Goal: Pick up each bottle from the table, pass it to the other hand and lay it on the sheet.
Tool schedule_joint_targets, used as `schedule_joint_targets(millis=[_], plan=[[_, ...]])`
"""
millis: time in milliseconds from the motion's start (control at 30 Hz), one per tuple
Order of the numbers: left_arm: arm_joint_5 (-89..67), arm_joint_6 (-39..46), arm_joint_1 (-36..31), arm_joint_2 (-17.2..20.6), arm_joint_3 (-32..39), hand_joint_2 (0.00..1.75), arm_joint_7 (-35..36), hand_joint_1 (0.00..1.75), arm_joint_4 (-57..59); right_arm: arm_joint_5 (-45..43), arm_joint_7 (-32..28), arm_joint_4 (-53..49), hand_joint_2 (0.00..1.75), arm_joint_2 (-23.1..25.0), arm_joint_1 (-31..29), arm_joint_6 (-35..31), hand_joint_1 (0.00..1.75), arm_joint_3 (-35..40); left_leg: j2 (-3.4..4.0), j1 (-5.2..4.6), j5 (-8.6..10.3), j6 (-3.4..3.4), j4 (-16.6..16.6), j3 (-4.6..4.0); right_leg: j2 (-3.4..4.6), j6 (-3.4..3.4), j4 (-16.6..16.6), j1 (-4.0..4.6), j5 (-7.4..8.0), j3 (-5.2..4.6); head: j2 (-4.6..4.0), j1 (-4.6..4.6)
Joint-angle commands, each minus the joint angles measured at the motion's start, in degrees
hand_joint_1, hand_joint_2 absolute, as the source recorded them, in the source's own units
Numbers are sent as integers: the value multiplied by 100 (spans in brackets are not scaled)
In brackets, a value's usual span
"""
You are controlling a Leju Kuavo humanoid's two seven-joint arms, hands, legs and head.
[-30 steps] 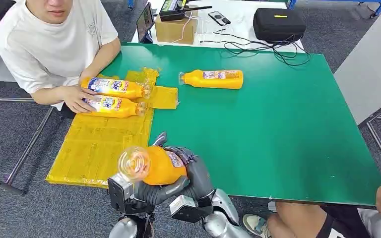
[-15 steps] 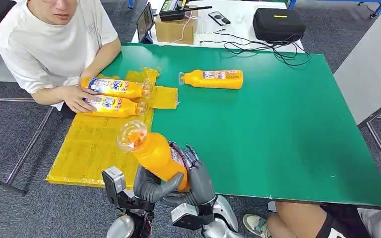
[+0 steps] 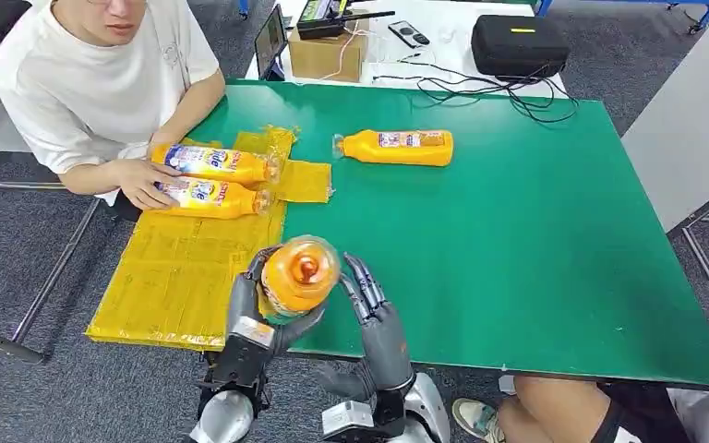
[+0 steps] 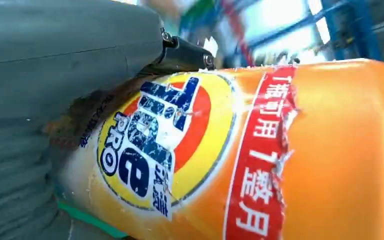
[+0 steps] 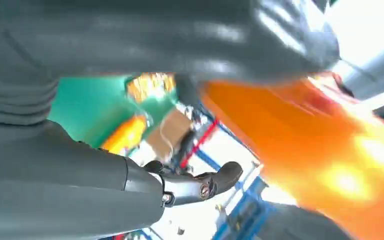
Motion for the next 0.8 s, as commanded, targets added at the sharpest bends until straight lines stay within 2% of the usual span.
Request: schedule_joint_targets(millis=[33,133,167,267,400,533,567,633,700,800], plan=[[-913,6,-531,250,608,175,276,175,1340,-16,-15,-387,0,-175,284,137,0,-557,-2,2,-3,-5,-9,28,-7,-11,-10,4,-5,30,0,2],[-1462,158,-859,319,736,175,597,175,1950,-47,-29,-302,0,-177,327,264,0,-563,-2,2,-1,-4,-10,21,-10,-9,-9,2,-3,22,0,2],[-2177,513,-1063,404,725,175,906,175,2336,-33,-29,-248,0,-175,309,316,0,-547,-1,7,-12,-10,-10,49,-12,-22,-11,9,-13,51,0,2],[-3422,833,-1536,486,866,175,1469,175,3170,-26,-29,-144,0,-140,282,430,0,-579,-6,3,0,-8,-15,36,-10,-16,-13,5,-3,38,0,2],[-4010,833,-1758,322,1107,175,1658,175,3334,-103,-28,-4,0,-142,245,659,0,-551,1,2,0,-6,-7,21,-4,-11,-5,4,-1,22,0,2],[-4337,833,-2531,205,1086,175,1936,175,4608,-231,-29,130,0,-196,129,697,0,-410,-18,6,3,-8,-6,26,-23,-11,-6,7,-6,34,0,2],[-4718,551,-2811,275,913,175,2350,175,5060,-288,-29,120,0,-207,74,700,0,-380,-15,7,0,-9,-4,30,-20,-13,-5,8,-8,37,0,2],[-4954,215,-3099,334,779,175,2622,175,5393,-312,-29,139,0,-174,18,782,0,-461,-10,4,5,-7,-3,18,-13,-9,-2,4,-1,23,0,0],[-4995,119,-3176,348,759,175,2672,175,5466,-309,-29,130,0,-170,11,828,0,-484,-9,3,7,-6,-2,5,-11,-6,-1,3,3,10,0,4],[-5095,-466,-3397,382,715,175,2816,175,5674,-362,-29,143,0,-148,5,955,0,-536,2,5,1,-10,-1,21,-3,-13,0,6,-1,25,0,0]])
